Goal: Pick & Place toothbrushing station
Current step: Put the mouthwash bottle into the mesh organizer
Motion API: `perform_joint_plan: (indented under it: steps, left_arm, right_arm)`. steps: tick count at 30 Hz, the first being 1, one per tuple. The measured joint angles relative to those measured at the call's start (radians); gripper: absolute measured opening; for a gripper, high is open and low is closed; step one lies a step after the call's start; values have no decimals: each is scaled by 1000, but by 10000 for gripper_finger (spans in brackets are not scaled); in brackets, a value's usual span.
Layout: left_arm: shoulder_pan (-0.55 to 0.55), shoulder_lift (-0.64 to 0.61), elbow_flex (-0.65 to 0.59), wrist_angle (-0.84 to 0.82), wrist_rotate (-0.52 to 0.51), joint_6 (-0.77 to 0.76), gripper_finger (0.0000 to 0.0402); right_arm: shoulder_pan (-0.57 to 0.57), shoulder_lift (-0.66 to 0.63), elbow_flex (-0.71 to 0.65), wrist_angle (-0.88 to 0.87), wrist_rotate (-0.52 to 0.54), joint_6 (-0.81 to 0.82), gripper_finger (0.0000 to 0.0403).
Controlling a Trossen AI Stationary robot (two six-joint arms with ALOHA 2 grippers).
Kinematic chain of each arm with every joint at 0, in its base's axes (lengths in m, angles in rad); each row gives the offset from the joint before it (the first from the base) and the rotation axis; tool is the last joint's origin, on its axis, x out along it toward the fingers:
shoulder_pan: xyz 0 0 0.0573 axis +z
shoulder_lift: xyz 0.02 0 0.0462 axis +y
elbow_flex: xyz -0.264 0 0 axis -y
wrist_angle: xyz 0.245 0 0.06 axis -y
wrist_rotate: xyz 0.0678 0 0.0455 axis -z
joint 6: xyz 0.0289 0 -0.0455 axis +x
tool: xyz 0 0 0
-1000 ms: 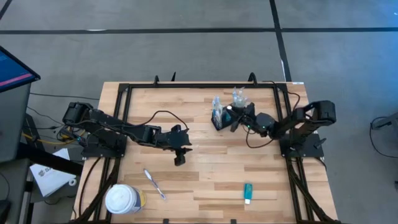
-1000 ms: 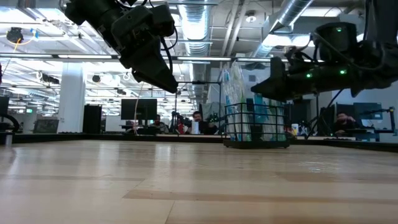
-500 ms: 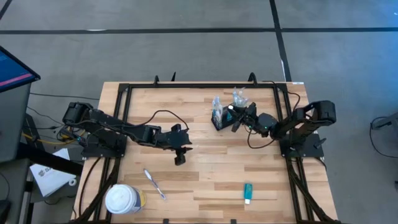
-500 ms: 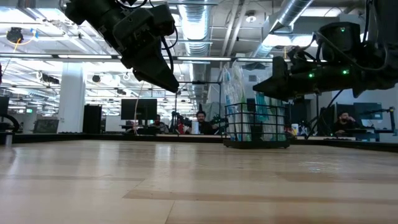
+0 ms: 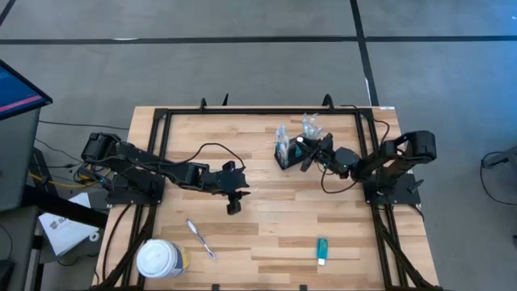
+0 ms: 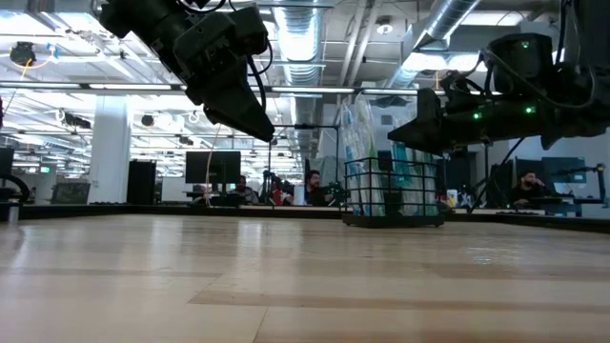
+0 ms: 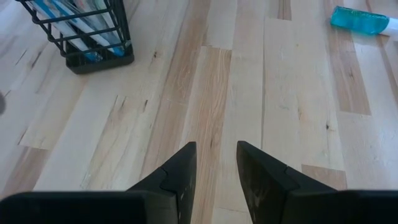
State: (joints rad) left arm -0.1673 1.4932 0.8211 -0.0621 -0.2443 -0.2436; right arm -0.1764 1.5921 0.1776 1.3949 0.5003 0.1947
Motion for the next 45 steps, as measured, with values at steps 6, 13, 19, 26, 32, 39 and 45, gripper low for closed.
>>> perform_joint_plan:
  steps: [6,13,19,26,32,39,45]
  left_arm:
    - [0,0,0,0,0,0,108]
    - [0,0,0,0,1,0,108]
    - [-1,0,0,1,4,0,108]
    - [-1,0,0,4,4,0,108]
    - [-1,0,0,4,3,0,108]
    - [-1,0,0,3,1,0,108]
    - [-1,0,0,3,0,0,108]
  right_arm:
    - [5,110,14,98,7,-18,81]
    - [21,234,46,176,15,-51,81]
    - [51,191,41,161,29,-102,81]
    - [46,249,48,177,27,-90,81]
    - [46,257,58,177,32,-93,81]
    - [46,257,58,172,29,-86,91]
    - [48,258,58,170,28,-87,92]
